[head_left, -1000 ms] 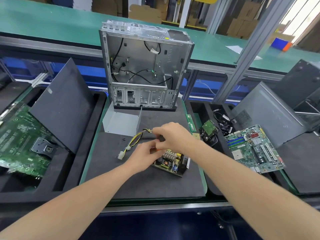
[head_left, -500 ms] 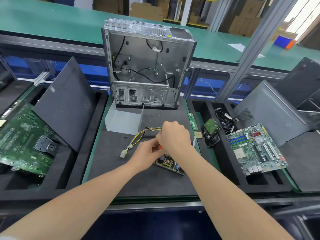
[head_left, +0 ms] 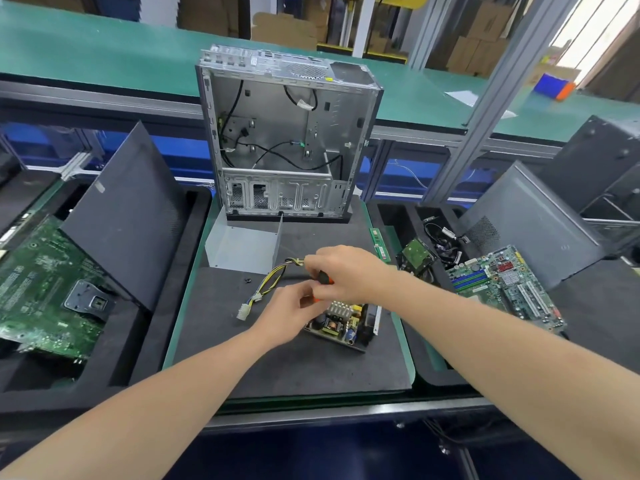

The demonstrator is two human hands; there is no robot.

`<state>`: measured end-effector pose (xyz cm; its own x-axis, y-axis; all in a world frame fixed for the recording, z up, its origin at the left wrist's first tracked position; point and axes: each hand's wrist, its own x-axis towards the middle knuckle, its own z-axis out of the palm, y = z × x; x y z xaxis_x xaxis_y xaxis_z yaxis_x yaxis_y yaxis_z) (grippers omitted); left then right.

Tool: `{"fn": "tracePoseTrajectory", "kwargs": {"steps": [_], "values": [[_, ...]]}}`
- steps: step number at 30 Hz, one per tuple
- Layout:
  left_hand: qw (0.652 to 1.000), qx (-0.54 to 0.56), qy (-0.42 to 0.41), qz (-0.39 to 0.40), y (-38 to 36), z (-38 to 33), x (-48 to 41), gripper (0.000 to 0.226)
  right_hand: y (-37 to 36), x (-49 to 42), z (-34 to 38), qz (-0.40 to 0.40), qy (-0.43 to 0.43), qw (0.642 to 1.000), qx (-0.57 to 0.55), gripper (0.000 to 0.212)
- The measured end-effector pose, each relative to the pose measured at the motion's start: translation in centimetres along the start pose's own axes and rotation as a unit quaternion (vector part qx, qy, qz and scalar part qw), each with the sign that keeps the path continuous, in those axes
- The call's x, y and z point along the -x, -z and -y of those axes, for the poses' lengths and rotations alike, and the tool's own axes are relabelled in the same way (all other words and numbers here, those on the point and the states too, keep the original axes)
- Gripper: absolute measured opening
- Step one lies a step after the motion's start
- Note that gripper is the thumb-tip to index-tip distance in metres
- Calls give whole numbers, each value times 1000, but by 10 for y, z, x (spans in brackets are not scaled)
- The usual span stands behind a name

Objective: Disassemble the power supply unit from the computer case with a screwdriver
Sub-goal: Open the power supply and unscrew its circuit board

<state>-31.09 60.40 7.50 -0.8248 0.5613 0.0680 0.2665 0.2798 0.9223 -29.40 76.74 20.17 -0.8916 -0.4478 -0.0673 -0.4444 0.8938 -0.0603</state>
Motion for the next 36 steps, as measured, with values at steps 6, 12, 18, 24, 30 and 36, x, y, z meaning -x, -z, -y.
{"fn": "tracePoseTrajectory", "kwargs": {"steps": [6,12,18,24,30,36], "values": [[1000,9,5,6,-4,2,0,10,-20,-7,35,-78,-306,948,45,32],[999,24,15,34,4,1,-3,10,-5,-6,21,-2,-208,976,-71,22],[999,31,30,29,4,-3,-1,10,7,4,-9,74,-19,992,-97,20],[1000,-16,14,21,5,-9,2,11,12,6,2,65,-12,995,-76,23],[999,-27,16,11,6,-9,0,8,-2,1,28,5,-184,980,78,32],[998,-65,-12,13,24,-16,-5,17,8,2,14,61,-132,987,-64,13]]}}
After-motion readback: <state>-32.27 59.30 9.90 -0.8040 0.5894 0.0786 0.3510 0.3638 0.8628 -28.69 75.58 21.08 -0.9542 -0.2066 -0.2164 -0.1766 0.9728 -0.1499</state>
